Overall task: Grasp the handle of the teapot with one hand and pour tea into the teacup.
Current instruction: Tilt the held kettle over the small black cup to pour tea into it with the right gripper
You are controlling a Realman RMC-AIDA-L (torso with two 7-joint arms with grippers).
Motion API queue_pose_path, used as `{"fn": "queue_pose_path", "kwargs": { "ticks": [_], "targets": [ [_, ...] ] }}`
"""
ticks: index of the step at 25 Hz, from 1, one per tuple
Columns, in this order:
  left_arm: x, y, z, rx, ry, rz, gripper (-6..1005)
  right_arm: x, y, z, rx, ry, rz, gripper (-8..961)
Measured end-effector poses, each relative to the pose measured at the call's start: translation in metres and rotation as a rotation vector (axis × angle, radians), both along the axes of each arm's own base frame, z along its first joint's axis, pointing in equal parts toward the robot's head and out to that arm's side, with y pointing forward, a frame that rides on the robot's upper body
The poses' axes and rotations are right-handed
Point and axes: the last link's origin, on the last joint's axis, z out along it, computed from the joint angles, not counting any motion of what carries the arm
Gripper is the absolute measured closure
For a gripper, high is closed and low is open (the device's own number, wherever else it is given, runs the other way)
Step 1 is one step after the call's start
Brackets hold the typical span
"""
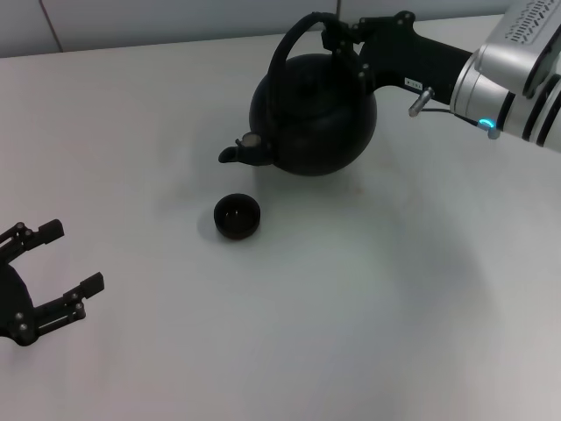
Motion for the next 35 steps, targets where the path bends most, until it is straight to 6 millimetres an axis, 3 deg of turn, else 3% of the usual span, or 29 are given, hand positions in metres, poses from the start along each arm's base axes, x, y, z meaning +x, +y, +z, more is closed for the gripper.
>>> {"fn": "queue_pose_path", "kwargs": {
  "ticks": [13, 35],
  "targets": [
    [-0.0003, -0.0007, 0.0026, 0.011, -0.006, 0.001, 165, -0.0014, -0.0051, 0.0025, 0.035, -0.14, 0.148, 872],
    [-0.0013, -0.001, 0.0037, 0.018, -0.009, 0.009, 166, -0.0093, 0.0027, 0.0078, 0.101, -0.288, 0.274, 871]
  ]
}}
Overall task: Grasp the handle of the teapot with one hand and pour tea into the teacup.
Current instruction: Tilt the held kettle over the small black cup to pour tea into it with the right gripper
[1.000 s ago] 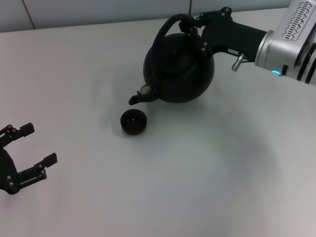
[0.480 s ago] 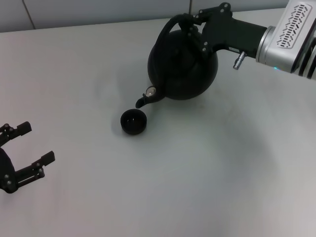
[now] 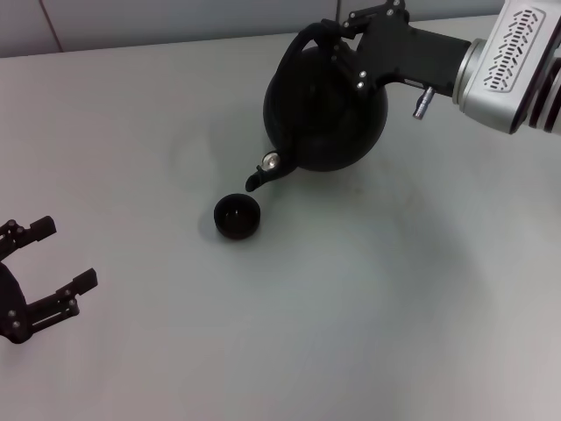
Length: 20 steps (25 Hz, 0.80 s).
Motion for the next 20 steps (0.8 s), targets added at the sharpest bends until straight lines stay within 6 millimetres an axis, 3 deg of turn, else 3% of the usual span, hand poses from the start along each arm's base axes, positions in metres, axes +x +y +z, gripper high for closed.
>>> {"fn": "queue_pose_path", "kwargs": {
  "ticks": [20],
  "targets": [
    [0.0004, -0.0008, 0.0004, -0.002, -0.004, -0.002, 166, -0.0098, 0.0, -0.0095, 0.012, -0.088, 0.105, 872]
  ]
}}
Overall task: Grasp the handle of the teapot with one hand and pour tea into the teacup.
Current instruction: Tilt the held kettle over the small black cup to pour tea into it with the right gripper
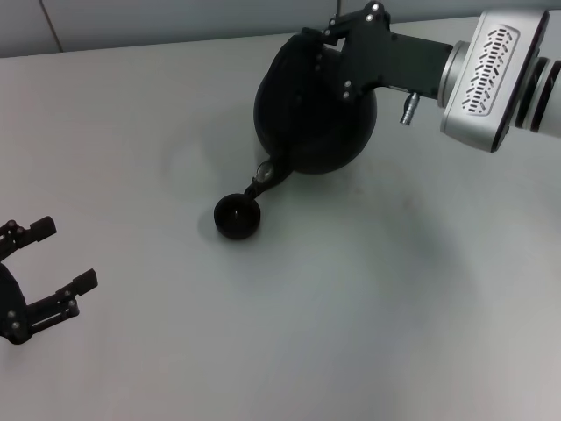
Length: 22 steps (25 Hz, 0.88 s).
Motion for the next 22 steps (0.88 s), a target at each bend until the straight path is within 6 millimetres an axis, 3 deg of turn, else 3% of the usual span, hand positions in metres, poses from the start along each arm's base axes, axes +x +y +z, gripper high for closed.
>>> {"fn": "queue_pose_path", "kwargs": {
  "ticks": [22],
  "targets": [
    [0.0, -0.0009, -0.0002, -0.005, -0.007, 0.005, 165, -0.0068, 0.0022, -0.0033, 0.024, -0.026, 0.048, 871]
  ]
}}
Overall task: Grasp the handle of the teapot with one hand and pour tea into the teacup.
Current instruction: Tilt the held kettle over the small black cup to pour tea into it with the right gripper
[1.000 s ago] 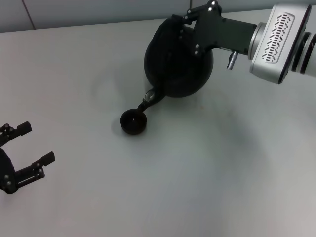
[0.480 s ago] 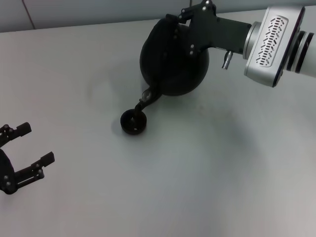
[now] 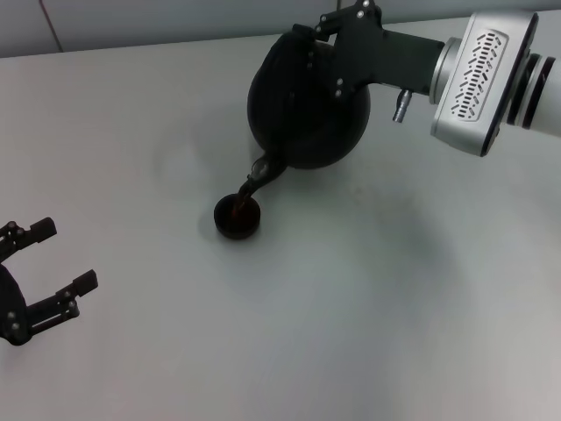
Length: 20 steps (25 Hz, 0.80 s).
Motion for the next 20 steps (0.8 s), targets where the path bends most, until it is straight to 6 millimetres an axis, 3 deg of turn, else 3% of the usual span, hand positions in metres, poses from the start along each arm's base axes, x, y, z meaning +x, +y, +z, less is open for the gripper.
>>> {"fn": "queue_pose_path", "kwargs": {
  "ticks": [12, 20],
  "targets": [
    [0.0, 0.001, 0.001, 0.012, -0.007, 0.003, 165, -0.003, 0.002, -0.001, 0.003, -0.006, 0.004, 872],
    [0.0, 0.001, 0.003, 0.017, -0.011, 0.01, 165, 0.009, -0.002, 0.001, -0.088, 0.127, -0.171, 872]
  ]
}}
